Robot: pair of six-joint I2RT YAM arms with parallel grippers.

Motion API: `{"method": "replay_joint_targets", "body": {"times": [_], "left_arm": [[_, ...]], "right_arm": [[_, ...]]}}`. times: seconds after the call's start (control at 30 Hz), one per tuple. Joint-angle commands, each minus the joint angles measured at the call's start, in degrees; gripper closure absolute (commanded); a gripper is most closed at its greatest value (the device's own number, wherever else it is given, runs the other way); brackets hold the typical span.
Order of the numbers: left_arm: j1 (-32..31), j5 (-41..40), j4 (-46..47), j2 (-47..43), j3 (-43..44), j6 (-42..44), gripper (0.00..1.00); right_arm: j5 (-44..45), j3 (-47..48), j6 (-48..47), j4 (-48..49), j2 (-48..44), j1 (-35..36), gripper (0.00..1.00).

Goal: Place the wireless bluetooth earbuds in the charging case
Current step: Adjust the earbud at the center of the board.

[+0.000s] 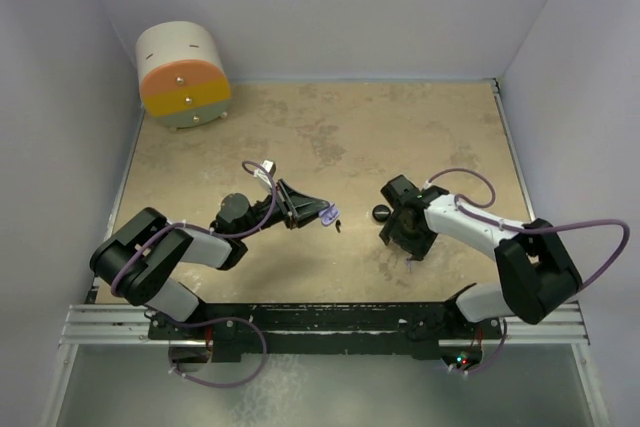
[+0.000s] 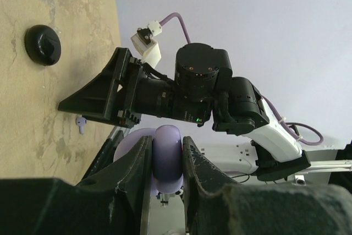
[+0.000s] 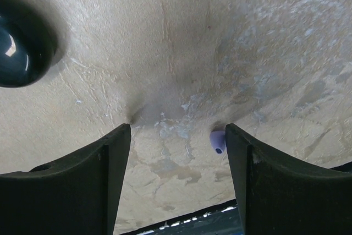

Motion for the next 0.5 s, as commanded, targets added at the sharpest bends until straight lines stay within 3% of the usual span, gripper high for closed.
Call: {"method": "replay_joint_targets", "body": {"times": [0.0,0.47], "left_arm": [[-0.1,1.2,4.3,0.1,0.3,-0.5,1.0],[-0.1,1.4,4.3,-0.5,-1.0,-0.1,1.0]], "right_arm": [[0.0,-0.4,2.9,-0.5,0.8,2.3,0.28],[-0.6,4.4,7.5,2.0,7.7,10.6,0.28]]}}
